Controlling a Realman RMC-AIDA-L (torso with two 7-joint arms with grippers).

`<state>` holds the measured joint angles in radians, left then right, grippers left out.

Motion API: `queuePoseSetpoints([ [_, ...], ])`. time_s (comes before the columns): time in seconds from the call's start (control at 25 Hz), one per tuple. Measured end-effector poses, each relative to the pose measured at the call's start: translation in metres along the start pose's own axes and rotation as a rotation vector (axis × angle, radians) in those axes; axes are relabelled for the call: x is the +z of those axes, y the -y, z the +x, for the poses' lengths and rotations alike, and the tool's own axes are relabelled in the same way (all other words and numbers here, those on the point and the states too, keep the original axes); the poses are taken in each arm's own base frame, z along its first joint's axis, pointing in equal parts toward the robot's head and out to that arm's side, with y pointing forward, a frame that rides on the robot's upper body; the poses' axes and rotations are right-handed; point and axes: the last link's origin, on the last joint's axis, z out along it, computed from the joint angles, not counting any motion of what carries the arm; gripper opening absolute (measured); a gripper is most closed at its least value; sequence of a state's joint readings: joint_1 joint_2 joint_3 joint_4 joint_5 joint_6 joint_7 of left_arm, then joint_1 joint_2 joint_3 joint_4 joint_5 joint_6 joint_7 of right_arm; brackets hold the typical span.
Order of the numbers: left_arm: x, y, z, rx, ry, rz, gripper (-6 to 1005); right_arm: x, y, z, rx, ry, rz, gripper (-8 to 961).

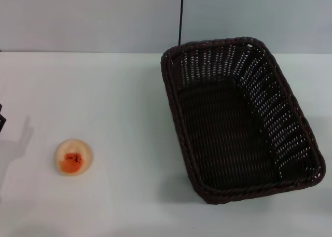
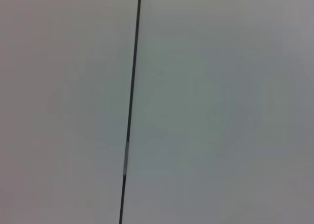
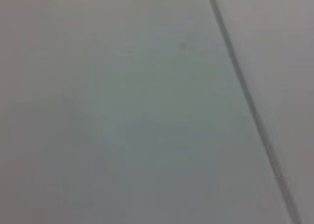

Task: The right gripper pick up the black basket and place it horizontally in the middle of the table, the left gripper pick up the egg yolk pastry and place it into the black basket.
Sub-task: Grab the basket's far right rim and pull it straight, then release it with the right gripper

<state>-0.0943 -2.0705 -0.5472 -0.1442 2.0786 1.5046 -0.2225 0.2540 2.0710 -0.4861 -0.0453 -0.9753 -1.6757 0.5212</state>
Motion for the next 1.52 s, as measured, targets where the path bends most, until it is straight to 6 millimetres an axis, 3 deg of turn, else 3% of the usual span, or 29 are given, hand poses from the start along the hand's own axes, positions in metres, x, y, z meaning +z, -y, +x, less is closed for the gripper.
queuePoseSetpoints([
  [0.2, -0.001, -0.001, 0.0, 0.003, 0.0, -0.008, 827, 0.011, 0.001, -0.005, 0.019, -0.071, -0.158, 833],
  [0.48, -0.001, -0.001, 0.001, 0.012, -0.002, -0.019, 825, 0.039, 0.012, -0.027, 0.153, -0.285, -0.357, 834],
  [0.72, 0.006, -0.002, 0.002, 0.018, -0.013, -0.032, 823, 0.068, 0.016, -0.067, 0.161, -0.548, -0.46, 833],
  [0.84, 0.012, -0.003, 0.004, 0.021, -0.022, -0.041, 822, 0.085, 0.015, -0.091, 0.144, -0.705, -0.447, 834],
  [0.88, 0.014, -0.003, 0.005, 0.023, -0.026, -0.042, 822, 0.096, 0.012, -0.108, 0.116, -0.785, -0.438, 834],
  [1.16, 0.021, -0.006, 0.006, 0.026, -0.034, -0.056, 820, 0.128, -0.003, -0.149, 0.056, -1.097, -0.391, 833],
  [1.36, 0.02, -0.006, 0.007, 0.026, -0.039, -0.056, 819, 0.159, -0.016, -0.146, 0.167, -1.333, -0.381, 833],
  [1.52, 0.017, -0.005, 0.006, 0.028, -0.035, -0.053, 818, 0.175, -0.025, -0.127, 0.288, -1.437, -0.428, 834],
])
